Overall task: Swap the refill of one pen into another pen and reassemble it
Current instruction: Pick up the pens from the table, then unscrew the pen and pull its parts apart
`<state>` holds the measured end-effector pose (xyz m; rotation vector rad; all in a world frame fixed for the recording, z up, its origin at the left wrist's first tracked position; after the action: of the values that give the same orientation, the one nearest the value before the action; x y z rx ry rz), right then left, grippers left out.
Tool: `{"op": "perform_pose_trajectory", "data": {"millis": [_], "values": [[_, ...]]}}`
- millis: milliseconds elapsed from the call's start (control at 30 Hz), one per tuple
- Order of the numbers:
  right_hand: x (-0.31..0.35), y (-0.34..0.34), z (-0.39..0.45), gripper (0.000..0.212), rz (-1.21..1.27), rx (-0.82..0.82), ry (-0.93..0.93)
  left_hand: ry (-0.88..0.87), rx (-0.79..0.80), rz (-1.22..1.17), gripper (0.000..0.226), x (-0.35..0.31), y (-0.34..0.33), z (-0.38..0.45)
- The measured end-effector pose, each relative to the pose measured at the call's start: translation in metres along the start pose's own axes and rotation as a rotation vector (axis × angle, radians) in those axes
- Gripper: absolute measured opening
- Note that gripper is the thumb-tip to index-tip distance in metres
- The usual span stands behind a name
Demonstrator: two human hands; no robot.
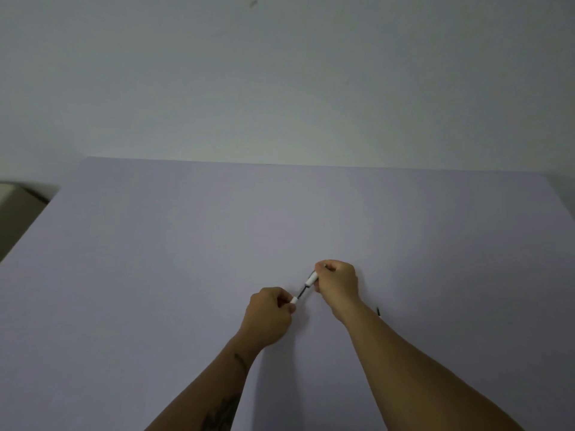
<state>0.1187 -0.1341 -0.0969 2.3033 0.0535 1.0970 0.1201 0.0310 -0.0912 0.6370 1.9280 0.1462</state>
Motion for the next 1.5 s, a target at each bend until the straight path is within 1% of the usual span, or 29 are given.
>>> {"op": "perform_pose_trajectory", "data": {"millis": [133, 267, 400, 500, 667, 767, 867, 1000, 1067, 1167, 1333, 1500], "values": [[0.005, 0.002, 0.006, 0.027, -0.234, 0.055, 0.099, 0.025, -0.027, -0.032, 0.009, 0.015, 0.013, -0.001], [0.007, -0.007, 0.008, 0.015, -0.359, 0.008, 0.128, 0.027, -0.035, -0.044, 0.007, 0.018, 0.019, -0.001], [-0.002, -0.016, 0.006, 0.015, -0.515, -0.002, 0.144, 0.049, -0.04, -0.1, 0.017, 0.023, 0.029, -0.006], [-0.006, -0.02, 0.005, 0.018, -0.536, -0.04, 0.159, 0.084, -0.027, -0.153, 0.02, 0.029, 0.033, -0.012], [-0.006, -0.022, -0.002, 0.033, -0.541, -0.06, 0.205, 0.122, -0.024, -0.221, 0.017, 0.036, 0.039, -0.021], [-0.007, -0.014, -0.012, 0.032, -0.506, -0.06, 0.205, 0.127, -0.034, -0.253, 0.017, 0.035, 0.039, -0.026], [-0.007, -0.004, -0.028, 0.025, -0.368, -0.022, 0.159, 0.111, -0.049, -0.293, 0.017, 0.026, 0.035, -0.031], [-0.009, 0.009, -0.053, 0.013, -0.079, 0.154, 0.038, 0.039, -0.064, -0.32, 0.018, 0.003, 0.022, -0.042], [-0.01, 0.02, -0.064, 0.014, 0.007, 0.198, 0.015, -0.001, -0.055, -0.315, 0.018, -0.01, 0.013, -0.048], [-0.015, 0.041, -0.075, 0.014, 0.1, 0.192, -0.017, -0.071, -0.039, -0.273, 0.015, -0.027, -0.005, -0.06], [-0.029, 0.075, -0.088, 0.013, 0.18, 0.11, -0.052, -0.179, -0.04, -0.209, 0.017, -0.048, -0.035, -0.083], [-0.04, 0.094, -0.094, 0.014, 0.24, 0.119, -0.019, -0.228, -0.064, -0.145, 0.019, -0.058, -0.054, -0.099]]}}
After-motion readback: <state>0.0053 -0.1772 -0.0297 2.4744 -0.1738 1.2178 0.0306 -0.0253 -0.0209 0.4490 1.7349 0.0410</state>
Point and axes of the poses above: each hand's wrist, its own z-axis towards the middle knuckle, its own y-axis out of the back of the hand, x = y × z, the point moved 3 cm from there along z, towards the middle knuckle, and after that the axes turned 15 degrees about -z, right-handed, at the moved point
